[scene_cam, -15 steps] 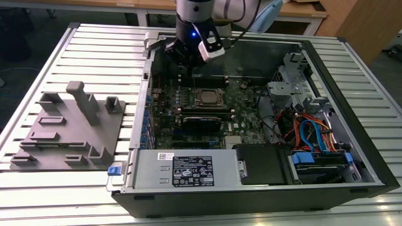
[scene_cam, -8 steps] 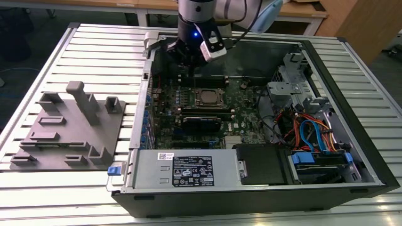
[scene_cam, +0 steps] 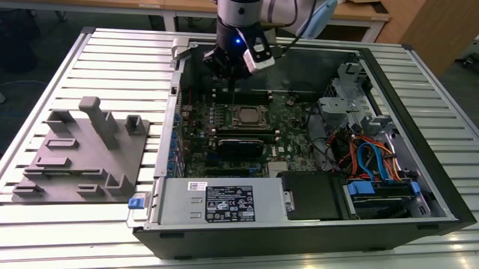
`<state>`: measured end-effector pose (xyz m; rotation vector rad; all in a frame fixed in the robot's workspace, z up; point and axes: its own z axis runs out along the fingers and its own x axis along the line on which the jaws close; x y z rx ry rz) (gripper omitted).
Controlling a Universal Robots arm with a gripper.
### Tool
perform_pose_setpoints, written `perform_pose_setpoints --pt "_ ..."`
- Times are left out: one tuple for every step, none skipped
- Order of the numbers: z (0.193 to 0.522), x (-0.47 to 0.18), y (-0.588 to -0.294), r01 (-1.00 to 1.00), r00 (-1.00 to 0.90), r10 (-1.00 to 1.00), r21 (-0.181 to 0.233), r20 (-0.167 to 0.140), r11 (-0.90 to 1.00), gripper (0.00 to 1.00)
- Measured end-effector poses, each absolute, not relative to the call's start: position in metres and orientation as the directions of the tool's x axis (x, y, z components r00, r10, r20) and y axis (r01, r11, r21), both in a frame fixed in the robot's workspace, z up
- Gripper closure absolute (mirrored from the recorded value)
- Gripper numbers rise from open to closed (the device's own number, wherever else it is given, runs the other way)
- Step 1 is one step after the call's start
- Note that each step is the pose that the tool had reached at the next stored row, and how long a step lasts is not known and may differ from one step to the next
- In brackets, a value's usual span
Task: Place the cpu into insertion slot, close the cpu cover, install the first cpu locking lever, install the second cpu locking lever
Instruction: 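Install the first cpu locking lever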
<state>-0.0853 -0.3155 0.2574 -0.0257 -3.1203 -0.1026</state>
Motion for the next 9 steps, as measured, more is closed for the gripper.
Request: perform_pose_setpoints --pt "0.2574 -0.0845 -0.3155 0.017 -1.0 0.016 0.066 0.02 0.998 0.9" --pt "0.2573 -0.0834 -0.3155 0.017 -1.0 0.016 0.066 0.02 0.998 0.9" --pt "0.2574 -0.0823 -0.3155 0.017 -1.0 0.016 0.066 0.02 0.998 0.9" --pt "0.2574 -0.0814 -0.3155 0.017 -1.0 0.016 0.066 0.02 0.998 0.9" --pt "0.2574 -0.0802 -0.3155 0.017 -1.0 0.016 0.067 0.02 0.998 0.9" --pt "0.2574 -0.0791 -0.3155 0.017 -1.0 0.016 0.068 0.02 0.998 0.9" --pt "0.2574 -0.0782 -0.3155 0.017 -1.0 0.016 0.068 0.02 0.998 0.9" --pt "0.2574 -0.0773 -0.3155 0.017 -1.0 0.016 0.068 0.02 0.998 0.9" --pt "0.2573 -0.0765 -0.3155 0.017 -1.0 0.016 0.069 0.02 0.998 0.9"
